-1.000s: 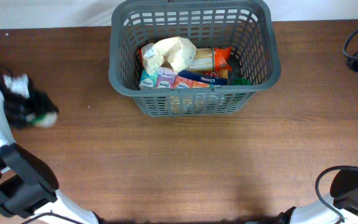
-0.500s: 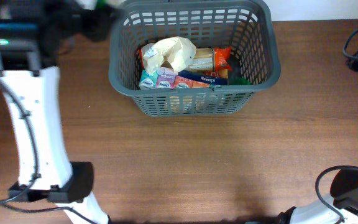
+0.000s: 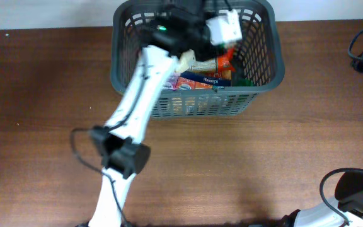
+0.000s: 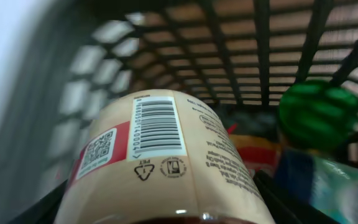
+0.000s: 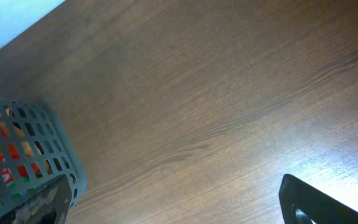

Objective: Pack container
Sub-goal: 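Lower the second jar into the basket and open the left gripper, then withdraw the left arm from the basket to the table's left edge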

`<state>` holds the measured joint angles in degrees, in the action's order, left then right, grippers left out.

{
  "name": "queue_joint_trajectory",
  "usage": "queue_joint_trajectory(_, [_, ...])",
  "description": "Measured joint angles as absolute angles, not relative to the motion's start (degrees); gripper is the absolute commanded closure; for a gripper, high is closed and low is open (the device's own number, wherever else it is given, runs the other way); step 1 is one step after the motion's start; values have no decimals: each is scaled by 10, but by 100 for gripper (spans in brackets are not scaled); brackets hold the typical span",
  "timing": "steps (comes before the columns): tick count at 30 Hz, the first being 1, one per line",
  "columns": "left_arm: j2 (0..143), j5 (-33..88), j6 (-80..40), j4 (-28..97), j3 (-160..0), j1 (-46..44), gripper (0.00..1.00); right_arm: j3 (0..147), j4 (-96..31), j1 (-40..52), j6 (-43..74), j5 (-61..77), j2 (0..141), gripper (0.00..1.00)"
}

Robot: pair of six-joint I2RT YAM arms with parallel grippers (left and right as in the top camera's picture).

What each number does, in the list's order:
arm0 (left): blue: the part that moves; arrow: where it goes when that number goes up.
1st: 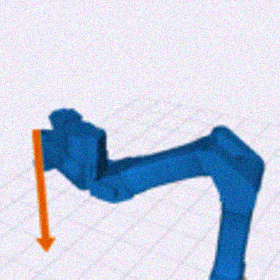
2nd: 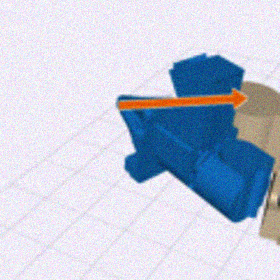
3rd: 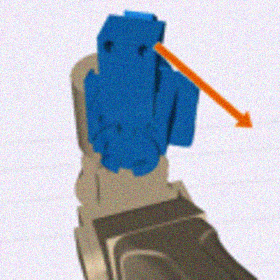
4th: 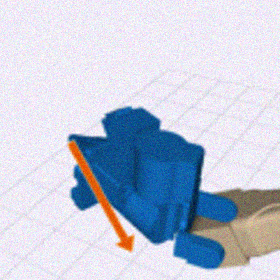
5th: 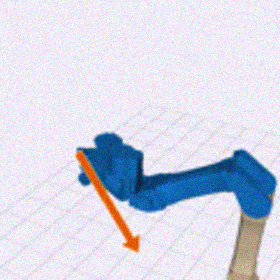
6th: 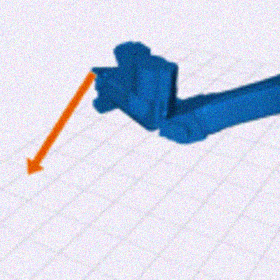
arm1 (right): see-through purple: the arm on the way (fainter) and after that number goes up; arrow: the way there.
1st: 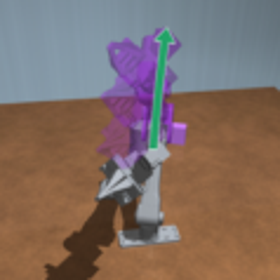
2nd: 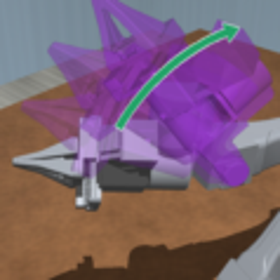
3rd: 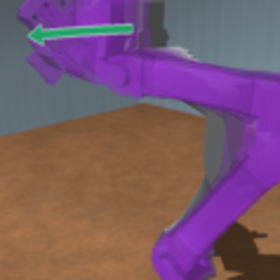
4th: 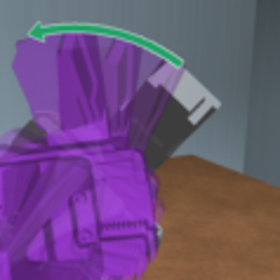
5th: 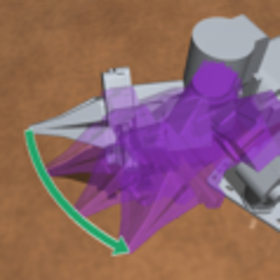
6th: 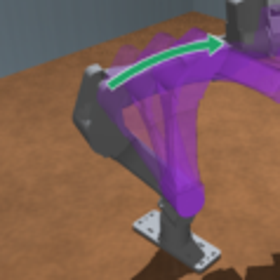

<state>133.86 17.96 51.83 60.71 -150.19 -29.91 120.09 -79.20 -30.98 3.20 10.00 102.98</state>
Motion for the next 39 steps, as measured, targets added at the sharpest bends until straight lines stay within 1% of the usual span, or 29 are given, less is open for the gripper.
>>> queue_joint_trajectory(6, [1391,174,593,531,-1496,-334,98,1201,-792,-310,32,100,1030,1])
queue_joint_trajectory(7, [1392,174,599,513,-1496,-338,97,1201,-792,-310,32,100,1030,1])
queue_joint_trajectory(8, [1392,174,603,500,-1496,-341,93,1201,-792,-310,32,100,1030,1])
queue_joint_trajectory(9, [1391,174,606,489,-1496,-342,84,1201,-792,-310,32,100,1030,1])
queue_joint_trajectory(10, [1391,174,609,482,-1497,-343,71,1201,-792,-310,32,100,1030,1])
queue_joint_trajectory(11, [1392,174,611,481,-1497,-343,32,1201,-792,-310,32,100,1030,1])
queue_joint_trajectory(12, [1392,174,611,482,-1497,-343,1,1201,-792,-310,32,100,1030,1])
queue_joint_trajectory(17, [1392,149,575,471,-1498,-343,1,1201,-792,-310,32,100,1030,1])
queue_joint_trajectory(21, [1392,111,486,482,-1515,-341,1,1201,-792,-310,32,100,1030,1])
queue_joint_trajectory(25, [1392,94,385,526,-1565,-324,1,1201,-792,-310,32,100,1030,1])
queue_joint_trajectory(26, [1387,90,342,559,-1587,-307,1,1201,-792,-310,32,100,1030,1])
queue_joint_trajectory(31, [1350,75,224,673,-1628,-229,1,1201,-792,-310,32,100,1030,1])
queue_joint_trajectory(35, [1298,62,136,758,-1642,-118,1,1201,-792,-310,32,100,1030,1])
queue_joint_trajectory(39, [1270,51,91,856,-1648,-4,1,1201,-792,-310,32,100,1030,1])
